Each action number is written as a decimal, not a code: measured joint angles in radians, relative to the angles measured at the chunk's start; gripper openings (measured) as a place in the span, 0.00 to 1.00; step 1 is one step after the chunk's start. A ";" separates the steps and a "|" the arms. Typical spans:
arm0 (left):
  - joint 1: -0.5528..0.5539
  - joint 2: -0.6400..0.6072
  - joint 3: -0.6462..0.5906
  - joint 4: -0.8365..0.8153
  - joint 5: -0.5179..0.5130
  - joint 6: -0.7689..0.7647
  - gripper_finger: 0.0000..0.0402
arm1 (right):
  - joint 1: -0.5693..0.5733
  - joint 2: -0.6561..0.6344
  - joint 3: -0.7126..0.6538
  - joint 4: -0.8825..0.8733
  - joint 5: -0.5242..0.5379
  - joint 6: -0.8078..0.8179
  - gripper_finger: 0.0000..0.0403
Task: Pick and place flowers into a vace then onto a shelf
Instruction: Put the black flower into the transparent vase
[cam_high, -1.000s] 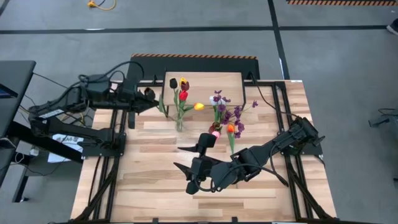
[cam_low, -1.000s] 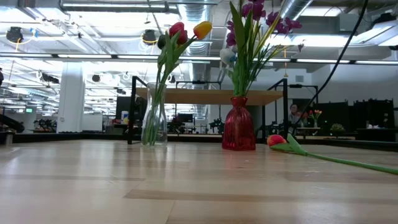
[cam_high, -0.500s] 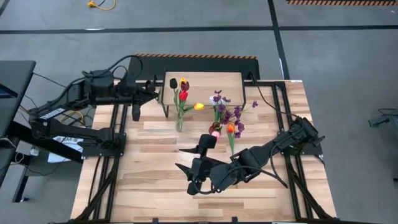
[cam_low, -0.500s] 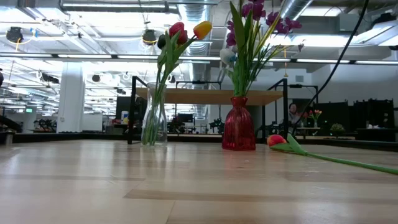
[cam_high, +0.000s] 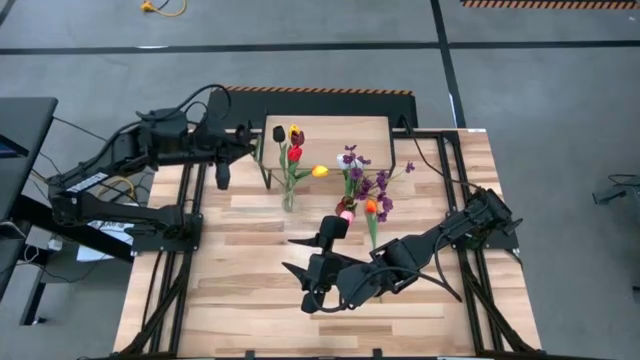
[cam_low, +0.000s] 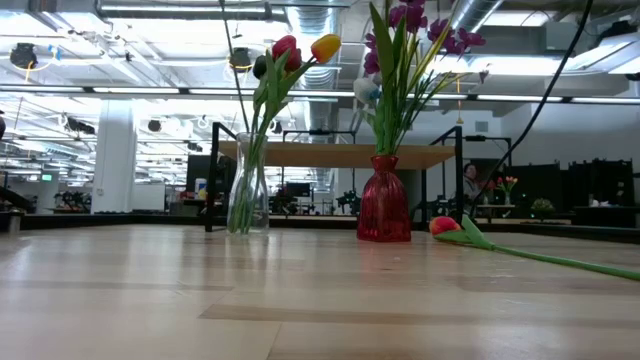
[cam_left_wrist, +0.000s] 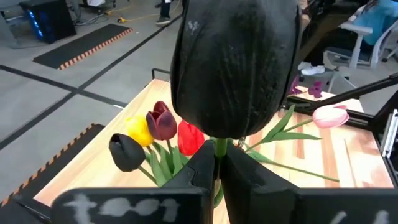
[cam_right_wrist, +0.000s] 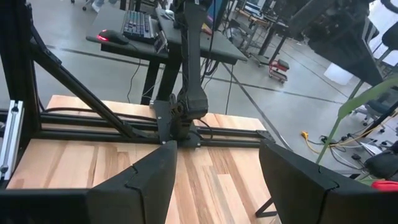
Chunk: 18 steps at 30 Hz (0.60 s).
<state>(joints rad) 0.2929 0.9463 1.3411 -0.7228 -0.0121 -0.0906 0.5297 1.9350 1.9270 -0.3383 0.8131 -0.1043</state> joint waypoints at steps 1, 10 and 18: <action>0.001 0.003 0.000 0.000 0.003 0.000 0.01 | 0.000 0.000 0.000 -0.001 0.000 0.000 0.55; 0.001 0.038 0.000 -0.003 0.024 0.002 0.03 | 0.000 0.000 0.000 -0.005 0.000 0.001 0.55; 0.001 0.088 0.000 -0.022 0.032 -0.003 0.06 | 0.000 0.000 0.000 -0.006 0.000 0.006 0.55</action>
<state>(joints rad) 0.2935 1.0339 1.3411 -0.7450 0.0196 -0.0937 0.5297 1.9350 1.9270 -0.3443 0.8127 -0.0986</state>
